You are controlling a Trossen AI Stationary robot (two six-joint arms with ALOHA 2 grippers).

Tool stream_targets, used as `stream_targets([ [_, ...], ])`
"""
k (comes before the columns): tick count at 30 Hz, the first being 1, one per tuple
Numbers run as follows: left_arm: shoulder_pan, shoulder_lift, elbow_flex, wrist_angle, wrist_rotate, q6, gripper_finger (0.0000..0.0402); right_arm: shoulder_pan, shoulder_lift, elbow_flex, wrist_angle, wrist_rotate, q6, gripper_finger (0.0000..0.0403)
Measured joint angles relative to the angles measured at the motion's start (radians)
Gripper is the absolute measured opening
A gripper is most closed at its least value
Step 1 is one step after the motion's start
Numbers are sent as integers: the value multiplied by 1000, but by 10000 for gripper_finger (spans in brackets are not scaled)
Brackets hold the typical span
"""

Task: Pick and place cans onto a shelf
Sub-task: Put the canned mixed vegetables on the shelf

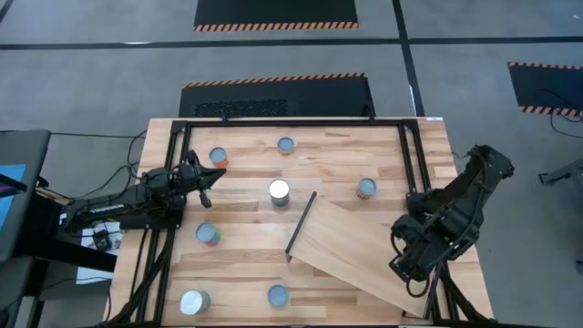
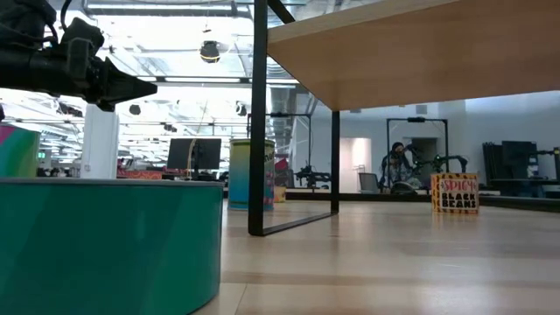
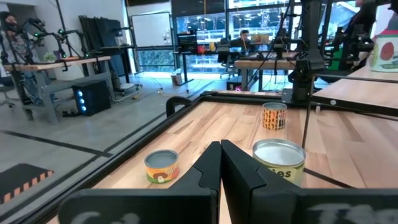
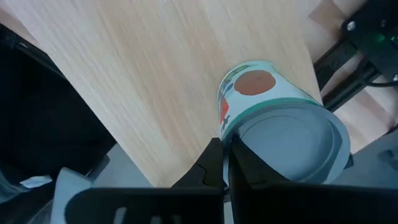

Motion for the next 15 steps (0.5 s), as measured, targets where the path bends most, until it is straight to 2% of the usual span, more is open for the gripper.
stream_targets([
  [15, 0, 0, 0, 1, -3, 0, 0, 1, 0, -1, -1, 0, 26, 15],
])
